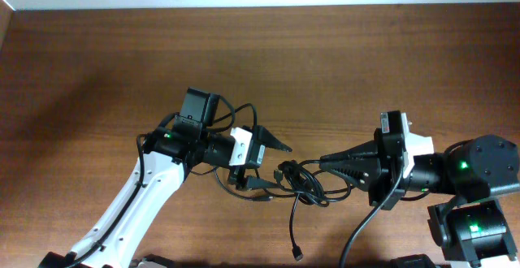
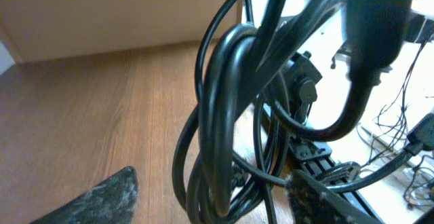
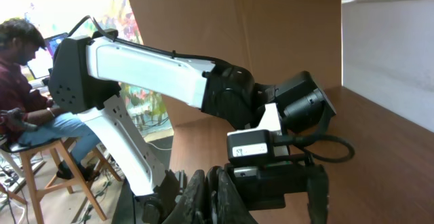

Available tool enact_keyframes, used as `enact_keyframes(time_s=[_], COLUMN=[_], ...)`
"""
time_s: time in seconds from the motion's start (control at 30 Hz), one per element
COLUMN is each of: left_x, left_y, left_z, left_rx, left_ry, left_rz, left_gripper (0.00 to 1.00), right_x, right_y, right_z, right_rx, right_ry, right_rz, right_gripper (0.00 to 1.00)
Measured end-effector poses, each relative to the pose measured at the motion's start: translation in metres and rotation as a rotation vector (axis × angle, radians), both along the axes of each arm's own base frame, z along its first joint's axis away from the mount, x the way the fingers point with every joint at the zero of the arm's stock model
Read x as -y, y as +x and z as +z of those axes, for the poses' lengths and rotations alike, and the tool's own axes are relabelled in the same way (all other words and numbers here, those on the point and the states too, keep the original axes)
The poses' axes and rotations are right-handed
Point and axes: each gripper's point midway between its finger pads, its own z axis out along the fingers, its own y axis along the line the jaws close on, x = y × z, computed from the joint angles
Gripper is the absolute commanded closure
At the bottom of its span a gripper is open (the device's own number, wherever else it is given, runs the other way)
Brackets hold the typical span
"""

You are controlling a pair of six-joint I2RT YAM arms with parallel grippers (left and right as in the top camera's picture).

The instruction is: Untangle cables

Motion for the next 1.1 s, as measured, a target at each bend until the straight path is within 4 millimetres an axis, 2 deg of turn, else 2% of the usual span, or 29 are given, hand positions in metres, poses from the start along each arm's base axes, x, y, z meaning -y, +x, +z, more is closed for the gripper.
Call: enact_keyframes(time_s=[0.13, 0.23, 0.27, 0.3, 0.37, 0.43, 0.47, 0.8, 0.97, 1.03, 1.1], left_x=[0.001, 0.006, 0.009, 0.011, 0.014, 0.016, 0.017, 0.017, 0.017, 0.016, 0.014], left_y=[-0.003, -0.010, -0.014, -0.017, -0.021, -0.023, -0.024, -0.022, -0.020, -0.018, -0.016], left_z=[0.004, 0.006, 0.006, 0.006, 0.006, 0.005, 0.005, 0.002, -0.002, -0.002, -0.001], left_rx=[-0.005, -0.013, -0.013, -0.013, -0.016, -0.015, -0.015, -0.030, -0.125, -0.197, -0.269], left_ry=[-0.025, -0.029, -0.030, -0.030, -0.028, -0.025, -0.022, -0.001, 0.043, 0.061, 0.069], left_rz=[-0.018, -0.045, -0.063, -0.071, -0.087, -0.095, -0.096, -0.084, -0.050, -0.028, -0.008], left_gripper=[0.30, 0.30, 0.33, 0.38, 0.59, 0.88, 1.00, 1.00, 1.00, 1.00, 1.00], right_x=[0.000, 0.000, 0.000, 0.000, 0.000, 0.000, 0.000, 0.000, -0.001, 0.000, 0.001], right_y=[0.001, 0.001, 0.001, 0.001, 0.001, 0.001, 0.001, 0.001, 0.017, 0.031, 0.049], right_z=[-0.001, -0.001, -0.001, -0.001, -0.001, -0.001, -0.001, -0.001, -0.017, -0.030, -0.048], right_rx=[-0.003, -0.005, -0.005, -0.005, -0.005, -0.004, -0.005, -0.006, -0.123, -0.210, -0.305], right_ry=[-0.001, -0.001, -0.001, -0.001, -0.001, -0.001, -0.001, -0.001, -0.019, -0.035, -0.059], right_rz=[0.000, 0.000, 0.000, 0.000, 0.000, 0.002, 0.003, 0.003, -0.035, -0.085, -0.145], right_gripper=[0.96, 0.96, 0.96, 0.96, 0.96, 0.96, 0.96, 0.96, 0.96, 0.89, 0.71])
